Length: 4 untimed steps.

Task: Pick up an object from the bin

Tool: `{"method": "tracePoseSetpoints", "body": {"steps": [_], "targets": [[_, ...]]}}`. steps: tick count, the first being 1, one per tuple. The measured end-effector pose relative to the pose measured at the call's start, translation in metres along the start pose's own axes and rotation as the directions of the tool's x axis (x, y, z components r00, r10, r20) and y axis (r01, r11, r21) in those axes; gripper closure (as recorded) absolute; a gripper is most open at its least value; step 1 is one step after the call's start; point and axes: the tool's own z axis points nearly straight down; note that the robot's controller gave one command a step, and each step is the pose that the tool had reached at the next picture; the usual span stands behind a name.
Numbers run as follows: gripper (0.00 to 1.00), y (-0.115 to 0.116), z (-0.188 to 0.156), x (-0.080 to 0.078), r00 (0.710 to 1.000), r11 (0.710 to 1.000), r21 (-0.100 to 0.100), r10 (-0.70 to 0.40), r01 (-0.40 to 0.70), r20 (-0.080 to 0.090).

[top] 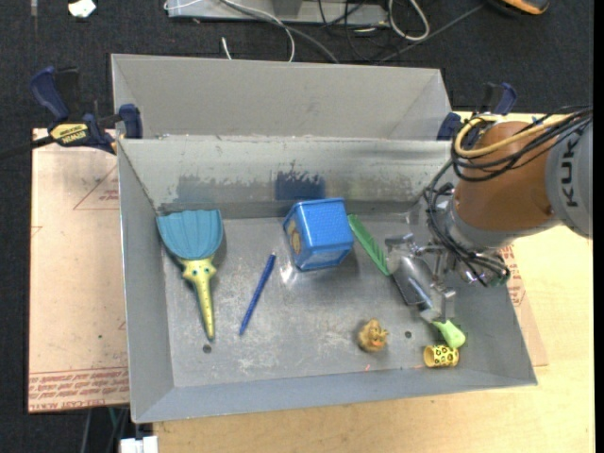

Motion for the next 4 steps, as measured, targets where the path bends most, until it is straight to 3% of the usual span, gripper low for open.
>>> {"method": "tracePoseSetpoints", "body": {"steps": [1, 3, 4], "targets": [[1.00, -0.035, 0.023, -0.029, 0.991, 0.991, -0.008, 0.132, -0.132, -0.008], [1.00, -0.035, 0.018, -0.029, 0.991, 0.991, -0.009, 0.133, -0.133, -0.006], [1.00, -0.034, -0.007, -0.029, 0.991, 0.991, -0.010, 0.134, -0.134, -0.007]]}}
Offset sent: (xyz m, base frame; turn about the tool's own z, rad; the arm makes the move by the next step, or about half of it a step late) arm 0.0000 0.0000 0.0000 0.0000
